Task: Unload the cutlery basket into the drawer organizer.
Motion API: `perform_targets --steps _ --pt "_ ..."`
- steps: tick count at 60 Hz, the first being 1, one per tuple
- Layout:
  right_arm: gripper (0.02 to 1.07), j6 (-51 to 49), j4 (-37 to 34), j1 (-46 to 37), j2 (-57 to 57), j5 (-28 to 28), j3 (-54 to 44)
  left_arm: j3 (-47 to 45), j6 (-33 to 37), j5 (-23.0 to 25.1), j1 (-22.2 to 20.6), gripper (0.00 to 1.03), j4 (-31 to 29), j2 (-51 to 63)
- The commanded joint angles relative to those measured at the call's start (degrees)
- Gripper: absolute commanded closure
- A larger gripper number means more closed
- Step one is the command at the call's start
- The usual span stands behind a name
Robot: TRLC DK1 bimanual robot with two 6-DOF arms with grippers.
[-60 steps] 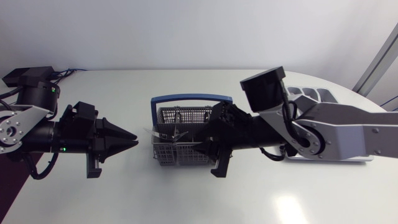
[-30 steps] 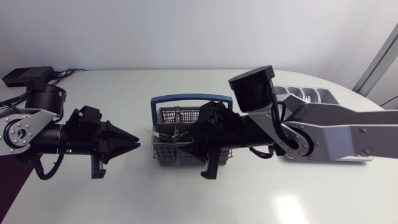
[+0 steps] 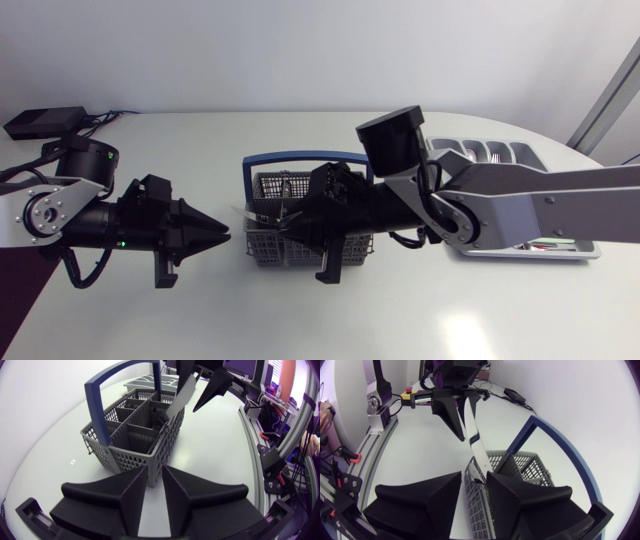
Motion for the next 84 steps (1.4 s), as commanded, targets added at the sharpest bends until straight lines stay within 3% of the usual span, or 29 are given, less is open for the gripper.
perform_targets --steps 1,7,20,29,40,61,84 --pt "0.82 -1.4 0.8 -0.6 1.6 -0.7 1.0 -0.1 1.0 0.2 -0.5 0.78 0.6 1.6" --pt "0.89 -1.5 1.6 -0.7 1.7 -1.0 1.0 0.2 0.9 0.2 -0.7 0.78 1.0 2.1" --pt "0.89 -1.5 3.5 -0.7 3.0 -1.2 1.2 0.3 0.8 0.0 -0.8 0.78 1.3 3.2" --pt "1.01 -1.7 3.8 -0.7 4.6 -1.3 1.7 0.5 0.8 0.0 -0.7 0.78 1.5 3.5" --pt "1.01 -0.6 0.4 -0.9 4.5 -1.2 4.4 0.9 0.4 -0.1 -1.0 0.78 1.7 3.5" --pt "1.01 0.6 -11.1 0.5 -2.3 0.1 12.3 3.0 -3.2 -2.5 -2.8 0.41 1.7 -2.7" --pt "1.01 2.3 -25.2 2.5 -11.3 1.8 22.1 6.3 -8.6 -4.7 -7.1 0.30 0.9 -10.5"
